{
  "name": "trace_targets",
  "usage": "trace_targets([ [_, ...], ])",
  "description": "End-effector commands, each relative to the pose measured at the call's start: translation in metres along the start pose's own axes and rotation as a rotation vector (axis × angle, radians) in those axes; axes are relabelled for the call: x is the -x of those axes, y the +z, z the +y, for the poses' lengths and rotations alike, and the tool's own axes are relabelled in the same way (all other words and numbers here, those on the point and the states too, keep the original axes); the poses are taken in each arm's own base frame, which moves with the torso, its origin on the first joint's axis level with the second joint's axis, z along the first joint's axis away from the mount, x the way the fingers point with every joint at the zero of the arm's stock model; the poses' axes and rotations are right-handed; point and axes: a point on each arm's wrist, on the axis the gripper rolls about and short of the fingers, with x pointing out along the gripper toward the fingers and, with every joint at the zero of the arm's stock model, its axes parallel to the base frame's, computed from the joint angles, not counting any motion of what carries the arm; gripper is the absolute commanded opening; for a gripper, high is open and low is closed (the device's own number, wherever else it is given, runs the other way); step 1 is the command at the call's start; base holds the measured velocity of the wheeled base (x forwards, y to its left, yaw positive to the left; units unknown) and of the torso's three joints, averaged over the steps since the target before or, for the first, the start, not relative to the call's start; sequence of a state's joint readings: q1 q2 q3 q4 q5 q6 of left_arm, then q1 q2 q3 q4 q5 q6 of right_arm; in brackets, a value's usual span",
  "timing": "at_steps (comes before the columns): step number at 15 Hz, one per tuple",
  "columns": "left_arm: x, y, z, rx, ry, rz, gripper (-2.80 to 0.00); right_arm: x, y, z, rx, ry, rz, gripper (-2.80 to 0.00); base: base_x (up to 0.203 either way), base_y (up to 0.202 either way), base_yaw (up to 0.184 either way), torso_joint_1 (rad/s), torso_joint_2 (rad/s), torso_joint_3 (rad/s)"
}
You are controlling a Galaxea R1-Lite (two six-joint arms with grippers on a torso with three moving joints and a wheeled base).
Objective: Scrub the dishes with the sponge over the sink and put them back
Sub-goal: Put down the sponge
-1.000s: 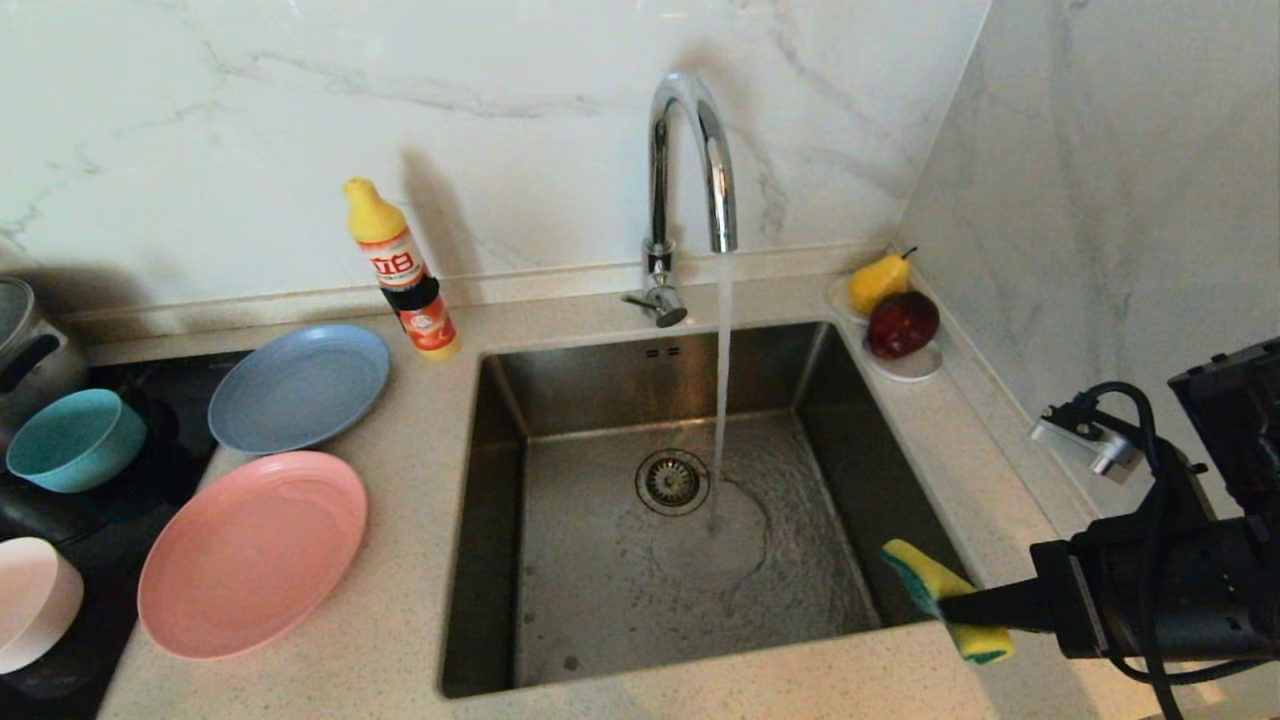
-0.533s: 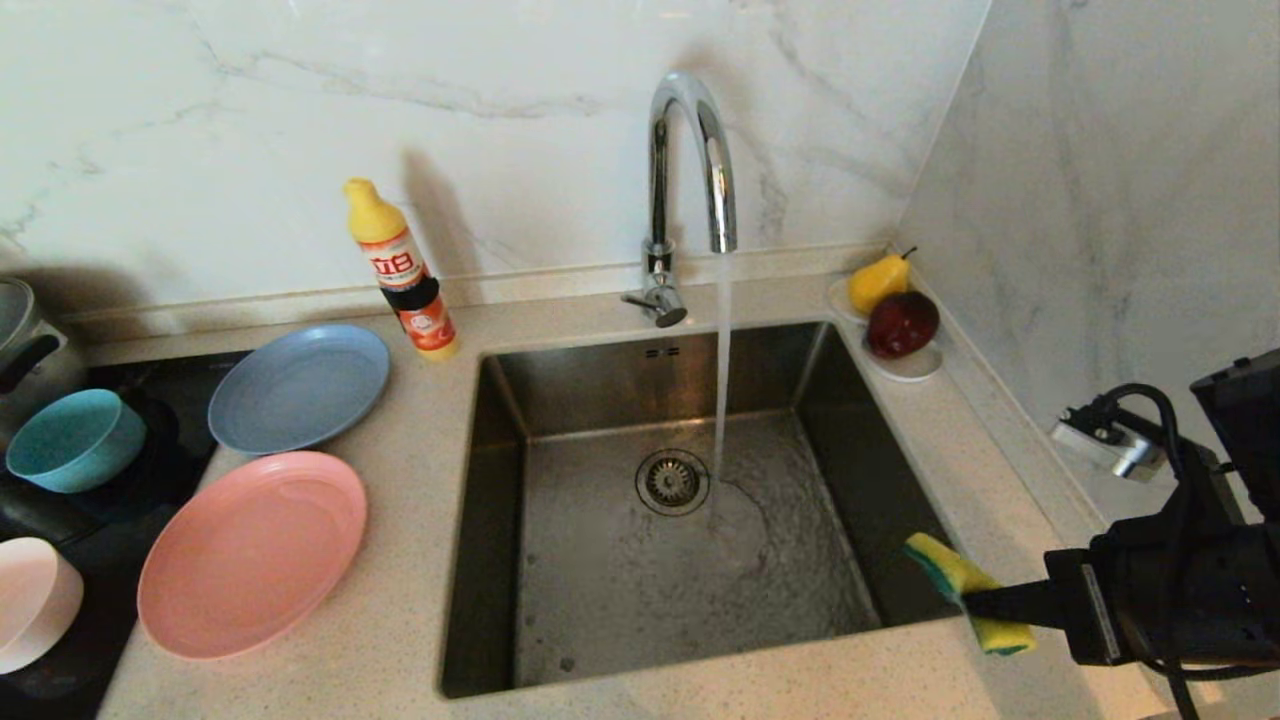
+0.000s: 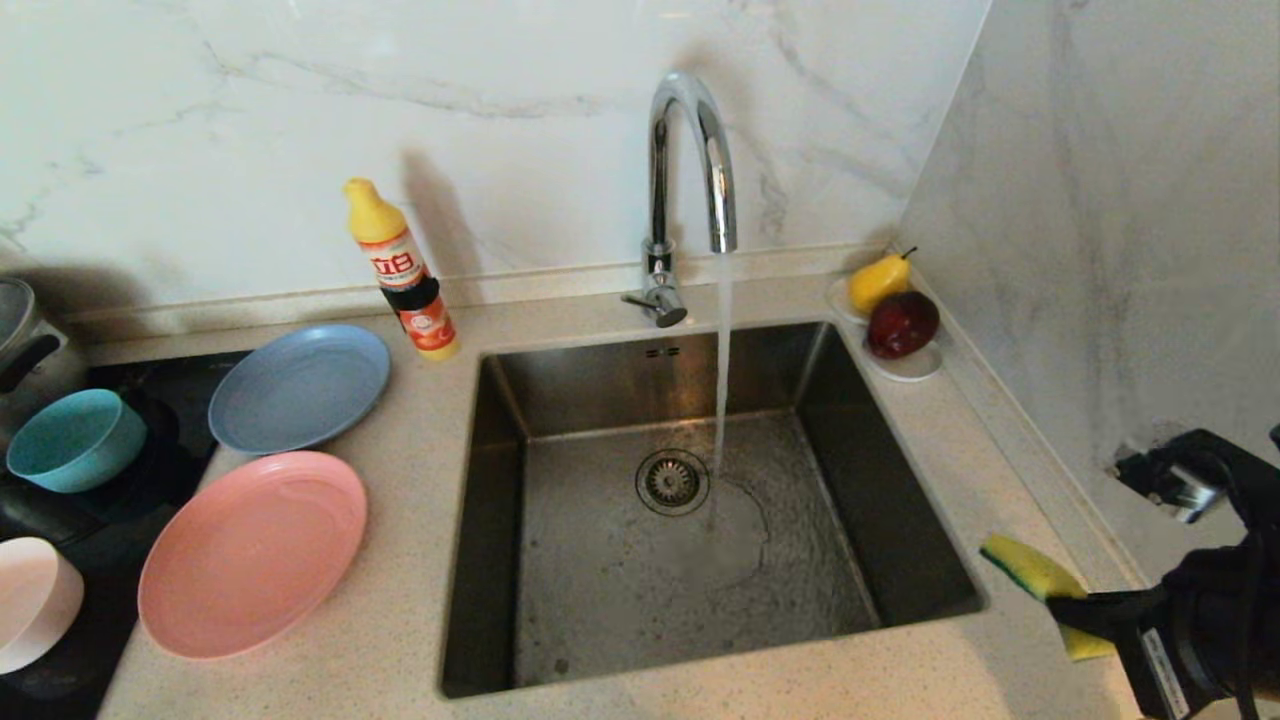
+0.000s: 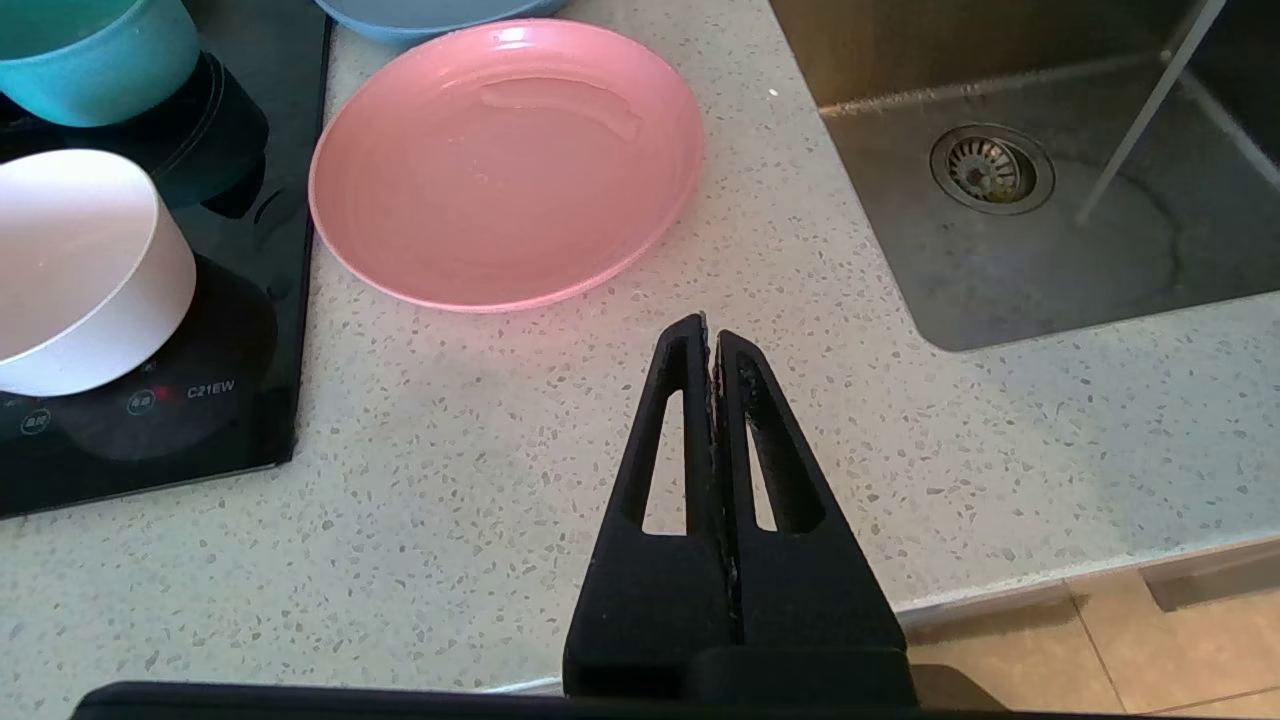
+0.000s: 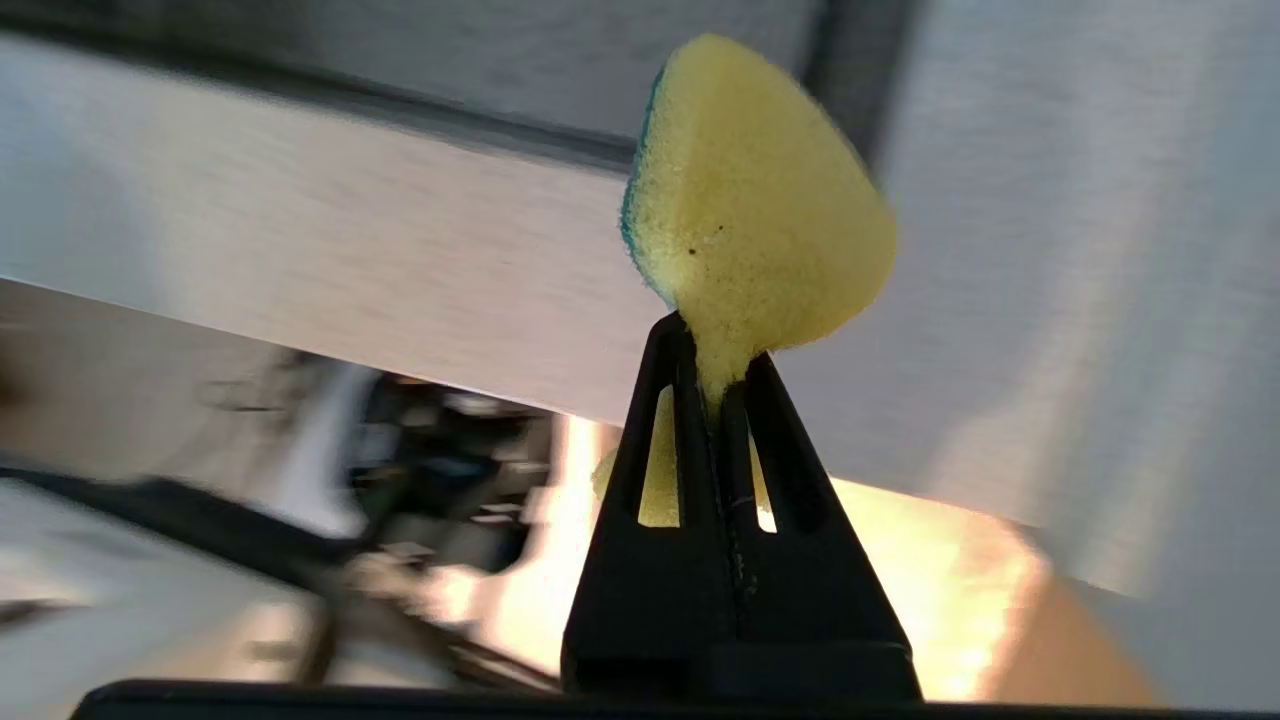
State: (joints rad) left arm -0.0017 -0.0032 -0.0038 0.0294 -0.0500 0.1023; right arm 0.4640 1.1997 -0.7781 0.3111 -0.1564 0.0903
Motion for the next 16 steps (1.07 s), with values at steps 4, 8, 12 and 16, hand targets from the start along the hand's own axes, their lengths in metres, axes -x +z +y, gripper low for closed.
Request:
trace_targets([
  [4,0.0,0.0,0.0,0.0,-0.001,0.004,-2.8,-0.002,-0.048,-0.008,0.12,-0.198,0.008,-2.8,0.0,0.0,0.0,0.0,0.0,0.0],
  [8,0.0,0.0,0.0,0.0,-0.001,0.003,-2.8,-0.027,-0.069,-0.008,0.182,-0.304,-0.019,-2.8,0.0,0.0,0.0,0.0,0.0,0.0],
  [12,0.0,0.0,0.0,0.001,-0.001,0.004,-2.8,-0.05,-0.07,-0.005,0.188,-0.333,0.002,-2.8,0.0,0.0,0.0,0.0,0.0,0.0],
  [16,0.0,0.0,0.0,0.0,-0.001,0.004,-2.8,-0.084,-0.071,-0.004,0.18,-0.352,0.009,-2.8,0.0,0.0,0.0,0.0,0.0,0.0],
])
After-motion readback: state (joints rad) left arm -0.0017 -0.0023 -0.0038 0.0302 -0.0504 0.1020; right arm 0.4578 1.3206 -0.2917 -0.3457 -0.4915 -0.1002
